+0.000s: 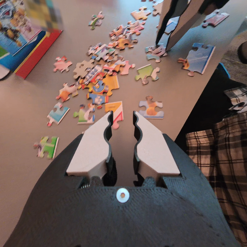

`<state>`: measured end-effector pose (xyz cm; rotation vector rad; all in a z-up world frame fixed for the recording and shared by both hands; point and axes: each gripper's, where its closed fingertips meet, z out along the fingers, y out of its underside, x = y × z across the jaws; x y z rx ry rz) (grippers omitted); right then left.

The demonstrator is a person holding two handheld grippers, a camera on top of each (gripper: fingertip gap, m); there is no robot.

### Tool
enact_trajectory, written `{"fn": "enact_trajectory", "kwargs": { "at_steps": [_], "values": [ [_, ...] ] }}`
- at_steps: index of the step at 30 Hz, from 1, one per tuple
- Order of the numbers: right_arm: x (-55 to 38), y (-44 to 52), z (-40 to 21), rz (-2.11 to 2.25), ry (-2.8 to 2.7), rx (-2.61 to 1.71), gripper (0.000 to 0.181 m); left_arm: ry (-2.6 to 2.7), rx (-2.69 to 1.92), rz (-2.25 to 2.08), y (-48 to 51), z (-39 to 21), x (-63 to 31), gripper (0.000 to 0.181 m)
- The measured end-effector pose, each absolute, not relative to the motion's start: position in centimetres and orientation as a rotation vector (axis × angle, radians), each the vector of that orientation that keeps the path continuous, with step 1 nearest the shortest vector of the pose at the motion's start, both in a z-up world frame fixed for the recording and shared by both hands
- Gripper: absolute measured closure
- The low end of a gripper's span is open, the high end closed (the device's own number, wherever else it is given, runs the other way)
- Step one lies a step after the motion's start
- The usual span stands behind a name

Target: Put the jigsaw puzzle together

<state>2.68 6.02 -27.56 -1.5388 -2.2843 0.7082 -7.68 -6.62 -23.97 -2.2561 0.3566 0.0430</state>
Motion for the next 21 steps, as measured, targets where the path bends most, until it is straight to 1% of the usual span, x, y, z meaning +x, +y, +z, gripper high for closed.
{"fn": "enact_trajectory", "kwargs": {
  "at_steps": [8,13,15,18,21],
  "values": [
    [2.8,5.6,-27.4,0.680,-2.286,-1.433,0.159,0.622,-2.228,-0.067,-0.3,-25.0,-1.9,0.149],
    [2.7,5.7,-26.9,0.590,-2.264,-1.279,0.160,0.668,-2.263,-0.224,2.8,-26.2,0.4,0.144],
    [2.7,5.9,-26.8,0.530,-2.252,-1.199,0.160,0.662,-2.309,-0.226,3.6,-26.8,0.3,0.141],
    [2.6,5.9,-26.1,0.499,-2.218,-1.098,0.160,0.654,-2.325,-0.288,4.3,-26.8,0.8,0.142],
    [2.4,5.8,-24.9,0.463,-2.188,-0.993,0.160,0.619,-2.304,-0.395,4.6,-26.4,1.5,0.148]
  ]
}}
